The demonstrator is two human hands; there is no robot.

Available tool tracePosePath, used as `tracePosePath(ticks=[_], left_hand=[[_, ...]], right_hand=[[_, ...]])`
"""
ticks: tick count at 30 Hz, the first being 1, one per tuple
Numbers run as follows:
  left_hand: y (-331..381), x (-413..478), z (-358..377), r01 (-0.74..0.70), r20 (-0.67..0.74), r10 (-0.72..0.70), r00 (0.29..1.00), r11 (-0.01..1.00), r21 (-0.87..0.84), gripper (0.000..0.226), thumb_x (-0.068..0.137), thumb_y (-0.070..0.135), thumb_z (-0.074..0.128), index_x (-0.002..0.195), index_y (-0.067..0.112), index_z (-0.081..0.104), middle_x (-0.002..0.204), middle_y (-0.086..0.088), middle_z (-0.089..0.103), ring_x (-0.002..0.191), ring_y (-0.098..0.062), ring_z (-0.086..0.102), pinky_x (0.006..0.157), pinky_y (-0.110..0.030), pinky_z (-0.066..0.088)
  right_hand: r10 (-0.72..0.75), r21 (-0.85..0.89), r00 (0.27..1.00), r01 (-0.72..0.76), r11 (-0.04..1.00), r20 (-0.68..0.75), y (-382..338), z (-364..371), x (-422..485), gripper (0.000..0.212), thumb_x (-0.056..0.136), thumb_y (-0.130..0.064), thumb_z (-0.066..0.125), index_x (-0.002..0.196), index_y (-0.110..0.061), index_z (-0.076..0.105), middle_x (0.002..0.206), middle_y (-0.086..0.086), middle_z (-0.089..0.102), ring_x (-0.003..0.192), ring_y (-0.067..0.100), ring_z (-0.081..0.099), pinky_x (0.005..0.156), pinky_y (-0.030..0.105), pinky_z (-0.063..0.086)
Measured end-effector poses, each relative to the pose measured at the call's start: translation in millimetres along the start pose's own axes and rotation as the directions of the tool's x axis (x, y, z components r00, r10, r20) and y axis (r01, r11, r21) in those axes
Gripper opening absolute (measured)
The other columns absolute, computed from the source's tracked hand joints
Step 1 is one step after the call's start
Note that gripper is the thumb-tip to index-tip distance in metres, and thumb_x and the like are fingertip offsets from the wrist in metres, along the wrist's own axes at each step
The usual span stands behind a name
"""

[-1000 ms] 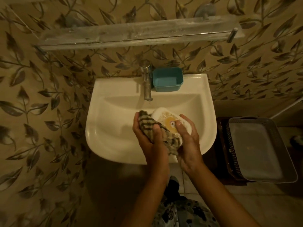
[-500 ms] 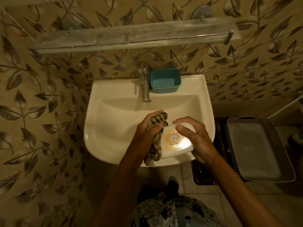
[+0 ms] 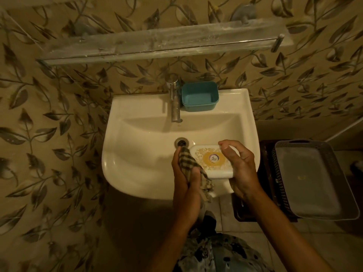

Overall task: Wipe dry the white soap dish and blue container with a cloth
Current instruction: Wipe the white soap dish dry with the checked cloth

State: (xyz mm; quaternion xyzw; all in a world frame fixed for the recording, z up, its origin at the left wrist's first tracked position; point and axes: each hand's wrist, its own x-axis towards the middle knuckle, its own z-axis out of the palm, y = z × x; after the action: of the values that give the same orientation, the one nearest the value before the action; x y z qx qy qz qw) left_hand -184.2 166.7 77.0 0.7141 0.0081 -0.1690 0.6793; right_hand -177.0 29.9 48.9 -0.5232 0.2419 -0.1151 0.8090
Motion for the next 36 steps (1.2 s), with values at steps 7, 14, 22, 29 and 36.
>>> tracePosePath(ticks=[7,14,22,29,36], left_hand=[[28.7,40.8,-26.1,0.014,0.335,-0.041,0.941,0.996,0.082,0.04,0.087,0.028,0.051,0.128,0.027,0.052,0.115,-0.004,0.066,0.102,-0.017,0.066,0.083,-0.031,0.056],[7.7,13.9,-0.4,-0.011,0.05,0.012,0.999,1.0,-0.021,0.059,0.085,0.031,0.051,0.141,0.035,0.033,0.135,0.006,0.052,0.113,-0.005,0.058,0.093,-0.035,0.053],[4.8,14.1,-7.7,-0.046,-0.015,0.046,0.999,0.998,-0.038,0.049,0.084,0.029,0.056,0.132,0.027,0.045,0.122,0.0,0.061,0.104,-0.015,0.065,0.083,-0.038,0.057],[16.3,27.2,-8.1,0.01,-0.096,-0.044,0.994,0.944,-0.33,0.042,0.086,0.024,0.065,0.125,0.026,0.052,0.121,-0.009,0.064,0.105,-0.026,0.066,0.085,-0.045,0.055],[4.8,7.0,14.7,0.011,-0.215,-0.12,0.969,0.892,-0.451,0.043,0.095,0.022,0.048,0.137,0.026,0.04,0.125,-0.007,0.06,0.101,-0.015,0.067,0.075,-0.032,0.057]], right_hand=[[0.037,-0.063,0.933,-0.015,0.998,0.358,-25.9,-8.1,8.4,0.013,0.08,-0.011,0.059,0.078,-0.014,0.071,0.079,0.001,0.067,0.073,0.017,0.066,0.06,0.027,0.053],[-0.067,0.056,0.992,0.062,0.997,0.105,-17.1,-7.5,14.6,0.02,0.082,-0.006,0.061,0.073,-0.021,0.071,0.082,-0.004,0.068,0.078,0.016,0.066,0.067,0.033,0.055],[0.093,-0.108,0.921,-0.056,0.993,0.379,-22.9,-8.7,6.5,0.011,0.082,-0.015,0.059,0.08,-0.017,0.07,0.08,0.0,0.067,0.074,0.018,0.066,0.061,0.028,0.055],[0.13,0.334,0.964,-0.205,0.92,0.232,-27.7,16.2,7.6,0.048,0.086,-0.04,0.044,0.118,-0.008,0.059,0.099,0.012,0.065,0.093,0.026,0.063,0.076,0.037,0.058],[0.153,0.423,0.955,-0.252,0.87,0.255,-0.7,30.2,-3.0,0.06,0.095,-0.051,0.025,0.141,-0.018,0.044,0.142,0.019,0.048,0.131,0.033,0.046,0.109,0.048,0.037]])
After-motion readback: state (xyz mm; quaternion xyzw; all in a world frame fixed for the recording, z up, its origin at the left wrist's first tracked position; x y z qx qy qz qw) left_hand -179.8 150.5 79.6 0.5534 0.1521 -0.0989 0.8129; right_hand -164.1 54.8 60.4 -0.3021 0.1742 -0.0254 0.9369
